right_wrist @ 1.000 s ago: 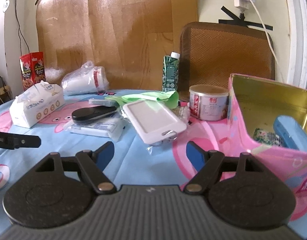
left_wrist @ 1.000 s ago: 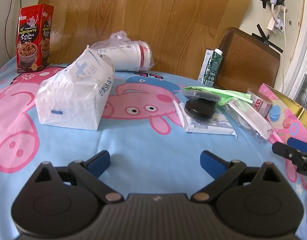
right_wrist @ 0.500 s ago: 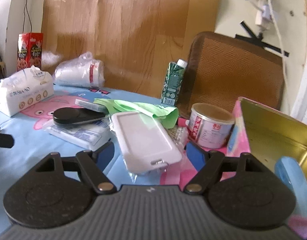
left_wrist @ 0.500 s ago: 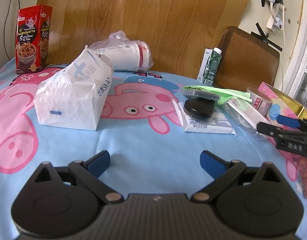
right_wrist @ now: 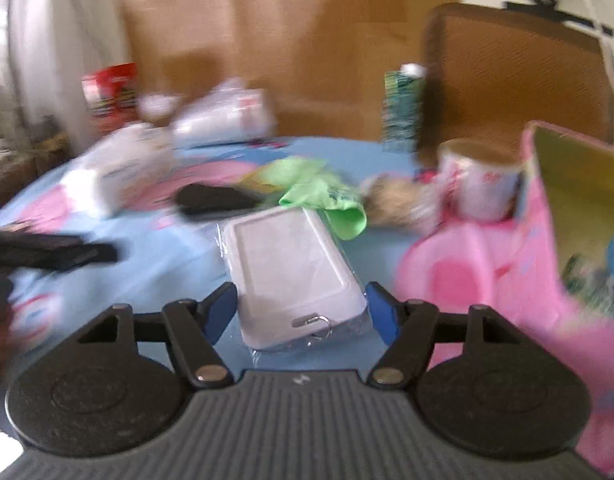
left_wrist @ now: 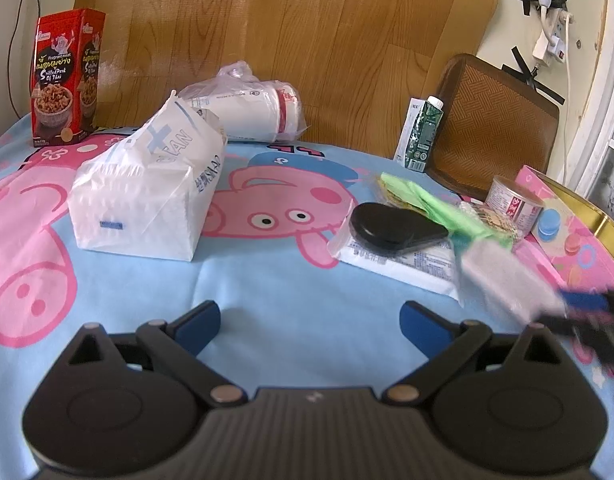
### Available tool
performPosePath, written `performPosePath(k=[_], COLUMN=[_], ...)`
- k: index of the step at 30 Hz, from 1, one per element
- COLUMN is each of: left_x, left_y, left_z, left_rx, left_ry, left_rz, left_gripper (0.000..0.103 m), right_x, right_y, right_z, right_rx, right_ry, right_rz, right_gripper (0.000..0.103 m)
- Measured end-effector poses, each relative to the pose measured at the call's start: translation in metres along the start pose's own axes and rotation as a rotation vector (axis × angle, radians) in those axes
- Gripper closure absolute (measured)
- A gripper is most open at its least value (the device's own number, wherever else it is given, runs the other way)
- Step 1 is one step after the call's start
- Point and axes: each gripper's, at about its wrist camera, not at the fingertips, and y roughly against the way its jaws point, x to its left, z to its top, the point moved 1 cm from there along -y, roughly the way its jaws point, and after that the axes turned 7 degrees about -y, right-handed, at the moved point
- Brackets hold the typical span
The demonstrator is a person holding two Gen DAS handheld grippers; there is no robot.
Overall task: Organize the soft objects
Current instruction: 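Grasp the white device in the clear bag with the right gripper, then set the bagged white device down on the cloth and open the right gripper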
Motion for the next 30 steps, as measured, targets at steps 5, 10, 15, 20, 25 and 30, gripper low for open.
performPosePath(k=[5, 10, 15, 20, 25, 30], left_x=[-0.002, -0.003, -0.003, -0.005, -0.007, -0.007], left_y=[0.0, 0.001, 0.0, 0.0, 0.0, -0.001], left_z=[0.0, -0.001, -0.001, -0.001, 0.0, 0.0], left_rx=[0.003, 0.004, 0.006, 0.01, 0.016, 0.016], left_ry=[-0.008, -0.011, -0.017, -0.023, -0.033, -0.028], left_rz=[0.008, 0.012, 0.018, 0.025, 0.037, 0.033], left_gripper=[0.004, 0.004, 0.004, 0.004, 0.004, 0.004], right_x=[0.033, 0.045, 0.038, 0.033, 0.035, 0.036], right_y=[0.018, 0.023, 0.027, 0.027, 0.027, 0.027], right_z=[-0.026, -0.033, -0.032, -0.035, -0.039, -0.041], right_rx=[0.008, -0.029, -0.036, -0.038, -0.038, -0.038], right_ry=[0.034, 0.084, 0.078, 0.067, 0.08, 0.092], right_rz=[0.104, 0.085, 0.069, 0.068, 0.072, 0.074], right_gripper=[0.03, 0.025, 0.022, 0.02, 0.019, 0.019])
